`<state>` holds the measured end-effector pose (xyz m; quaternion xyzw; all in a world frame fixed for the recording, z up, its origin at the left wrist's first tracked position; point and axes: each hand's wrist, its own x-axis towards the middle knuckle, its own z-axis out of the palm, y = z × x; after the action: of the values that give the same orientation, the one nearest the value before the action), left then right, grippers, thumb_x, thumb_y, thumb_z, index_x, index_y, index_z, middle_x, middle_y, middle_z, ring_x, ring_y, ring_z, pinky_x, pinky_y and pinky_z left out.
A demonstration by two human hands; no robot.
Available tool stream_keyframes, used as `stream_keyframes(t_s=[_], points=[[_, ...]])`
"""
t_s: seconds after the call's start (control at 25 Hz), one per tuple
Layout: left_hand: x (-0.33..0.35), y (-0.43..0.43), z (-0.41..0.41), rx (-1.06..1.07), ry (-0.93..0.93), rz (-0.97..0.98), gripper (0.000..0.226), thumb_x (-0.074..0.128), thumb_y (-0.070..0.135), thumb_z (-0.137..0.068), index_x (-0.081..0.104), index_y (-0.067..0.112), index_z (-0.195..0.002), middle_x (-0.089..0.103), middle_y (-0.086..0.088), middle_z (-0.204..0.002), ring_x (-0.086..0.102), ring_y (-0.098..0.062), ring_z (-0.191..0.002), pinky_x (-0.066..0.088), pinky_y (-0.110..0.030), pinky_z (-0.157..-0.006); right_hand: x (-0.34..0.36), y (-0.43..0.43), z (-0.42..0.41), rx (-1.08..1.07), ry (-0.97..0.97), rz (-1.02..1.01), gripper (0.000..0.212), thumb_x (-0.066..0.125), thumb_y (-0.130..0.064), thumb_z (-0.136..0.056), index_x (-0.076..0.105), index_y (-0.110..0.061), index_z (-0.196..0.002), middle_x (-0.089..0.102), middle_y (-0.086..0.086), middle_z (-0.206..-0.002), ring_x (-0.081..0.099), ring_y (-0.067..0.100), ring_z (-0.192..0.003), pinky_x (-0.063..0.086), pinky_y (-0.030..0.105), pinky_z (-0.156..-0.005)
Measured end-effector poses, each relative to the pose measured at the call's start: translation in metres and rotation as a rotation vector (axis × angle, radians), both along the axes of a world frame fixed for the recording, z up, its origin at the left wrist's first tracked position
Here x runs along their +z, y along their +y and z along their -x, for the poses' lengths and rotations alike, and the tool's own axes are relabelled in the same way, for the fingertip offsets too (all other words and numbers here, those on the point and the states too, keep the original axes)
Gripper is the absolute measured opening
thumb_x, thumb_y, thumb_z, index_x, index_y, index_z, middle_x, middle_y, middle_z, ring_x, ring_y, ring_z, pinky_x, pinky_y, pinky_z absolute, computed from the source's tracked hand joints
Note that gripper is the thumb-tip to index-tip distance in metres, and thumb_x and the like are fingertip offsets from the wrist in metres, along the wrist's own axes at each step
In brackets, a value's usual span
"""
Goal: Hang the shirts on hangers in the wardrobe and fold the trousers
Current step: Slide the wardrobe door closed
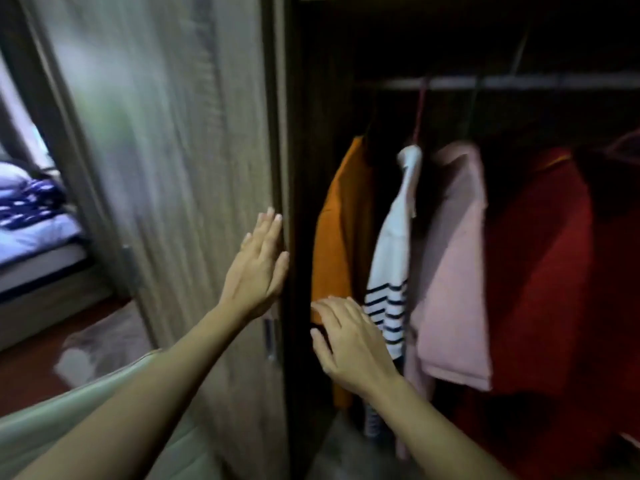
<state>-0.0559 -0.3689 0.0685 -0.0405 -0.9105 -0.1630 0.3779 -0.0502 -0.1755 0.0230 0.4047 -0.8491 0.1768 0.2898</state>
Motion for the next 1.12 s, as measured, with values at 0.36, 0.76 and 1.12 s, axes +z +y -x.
stream_keyframes(t_s=[0.36, 0.76, 1.12], points=[[-0.050, -0.075, 0.028, 0.054, -0.226, 0.230, 0.054, 0.017, 0.038, -0.099, -0.013, 0.025, -0.142, -0.022, 0.005, -0.150, -0.016, -0.014, -0.142, -0.004, -0.034, -0.114, -0.111, -0.135, 0.018, 0.052, -0.164, -0.702, 0.036, 0.059, -0.034, -0.086, 0.062, -0.006, -0.108, 0.063, 0.011, -0.107, 0.058, 0.027, -0.106, 0.040, 0.038, -0.105], [-0.070, -0.086, 0.040, -0.021, -0.051, 0.250, 0.055, 0.019, 0.037, -0.098, -0.007, 0.024, -0.145, -0.002, 0.001, -0.154, -0.002, -0.013, -0.142, 0.010, -0.044, -0.113, -0.108, -0.163, 0.029, -0.122, 0.058, -1.129, 0.050, 0.039, -0.014, -0.097, 0.026, 0.003, -0.142, 0.022, 0.021, -0.152, 0.015, 0.034, -0.142, 0.004, 0.043, -0.119], [-0.071, -0.072, 0.037, 0.002, 0.185, 0.624, 0.060, 0.029, 0.028, -0.094, 0.008, 0.023, -0.150, 0.005, 0.002, -0.158, -0.003, -0.012, -0.146, -0.001, -0.047, -0.114, -0.116, -0.126, 0.021, -0.227, 0.103, -1.247, 0.050, 0.054, -0.019, -0.090, 0.041, -0.005, -0.137, 0.036, 0.015, -0.141, 0.031, 0.031, -0.130, 0.024, 0.039, -0.110]])
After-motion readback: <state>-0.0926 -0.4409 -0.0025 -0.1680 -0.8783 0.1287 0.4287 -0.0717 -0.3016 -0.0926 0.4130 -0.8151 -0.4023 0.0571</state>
